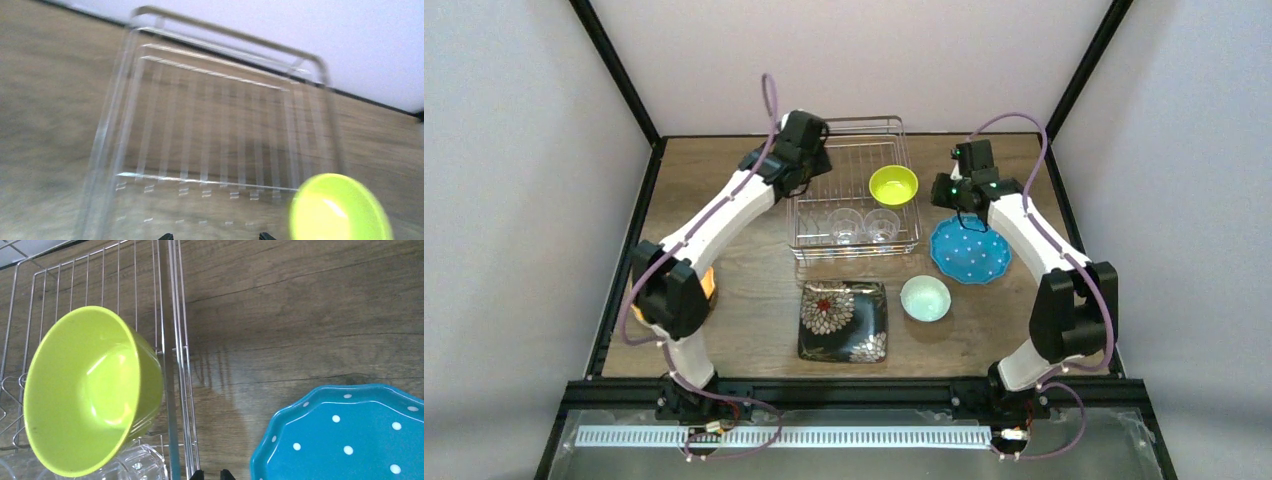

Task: Load the mixed dishes into the dish rack
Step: Move the dish rack to the center of the board, then grab the bowl from the dish rack.

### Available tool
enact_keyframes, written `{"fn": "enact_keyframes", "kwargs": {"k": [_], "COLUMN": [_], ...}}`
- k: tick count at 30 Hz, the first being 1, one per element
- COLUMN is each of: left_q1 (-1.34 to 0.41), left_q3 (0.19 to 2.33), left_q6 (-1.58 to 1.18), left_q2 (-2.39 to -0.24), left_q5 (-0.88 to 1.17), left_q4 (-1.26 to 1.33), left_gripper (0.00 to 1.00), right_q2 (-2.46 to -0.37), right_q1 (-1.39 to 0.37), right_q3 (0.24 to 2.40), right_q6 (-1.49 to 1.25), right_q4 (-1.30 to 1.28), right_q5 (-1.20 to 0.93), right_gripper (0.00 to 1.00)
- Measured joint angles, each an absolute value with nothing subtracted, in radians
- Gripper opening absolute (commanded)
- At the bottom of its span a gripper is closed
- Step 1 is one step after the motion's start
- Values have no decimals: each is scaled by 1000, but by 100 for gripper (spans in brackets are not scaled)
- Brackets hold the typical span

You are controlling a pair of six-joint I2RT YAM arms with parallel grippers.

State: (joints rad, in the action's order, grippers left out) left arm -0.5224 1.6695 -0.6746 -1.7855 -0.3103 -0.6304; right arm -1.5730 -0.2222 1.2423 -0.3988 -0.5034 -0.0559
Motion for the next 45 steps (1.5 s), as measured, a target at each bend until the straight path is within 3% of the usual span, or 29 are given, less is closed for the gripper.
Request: {"fn": "enact_keyframes", "kwargs": {"k": [8, 45], "left_q1": [-619, -617], "left_q3": [1906, 1908], "left_q6": [-599, -559], "left_q2": [-1922, -2030], "left_q5": [-221, -106], "left_q4": [-650, -643], "left_gripper": [100, 100], "right_q2": [-1570, -1756], "right_q1": [-196, -242], "right_q3": [1234, 1499], "right_q6": [-398, -402], "right_q4": [-497, -536], "right_q5": [-82, -156], "right_gripper": [20, 27]}}
